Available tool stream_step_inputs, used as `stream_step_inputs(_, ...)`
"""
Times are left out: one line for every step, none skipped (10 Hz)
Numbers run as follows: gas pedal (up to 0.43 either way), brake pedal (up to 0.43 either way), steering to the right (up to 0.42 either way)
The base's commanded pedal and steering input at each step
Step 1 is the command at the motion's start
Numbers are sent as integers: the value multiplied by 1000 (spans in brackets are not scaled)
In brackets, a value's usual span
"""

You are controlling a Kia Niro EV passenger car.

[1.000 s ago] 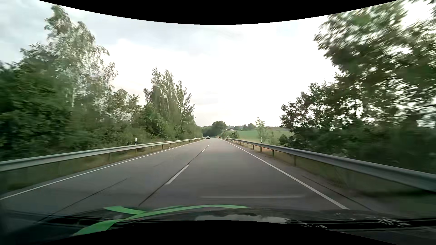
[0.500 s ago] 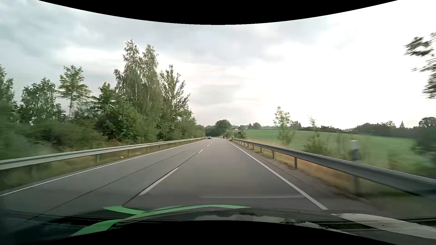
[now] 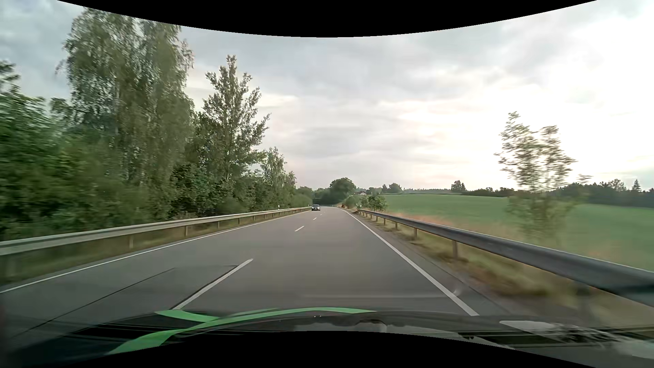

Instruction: Follow the waypoints while adhering to traffic rules and regulations

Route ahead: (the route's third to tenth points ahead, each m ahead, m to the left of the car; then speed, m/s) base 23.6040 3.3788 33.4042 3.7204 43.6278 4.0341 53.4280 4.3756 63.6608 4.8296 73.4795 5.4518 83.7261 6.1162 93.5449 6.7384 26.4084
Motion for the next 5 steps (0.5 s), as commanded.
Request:
stream_step_inputs(319, 0, -10)
stream_step_inputs(311, 0, -8)
stream_step_inputs(311, 0, -8)
stream_step_inputs(299, 0, -8)
stream_step_inputs(299, 0, -8)
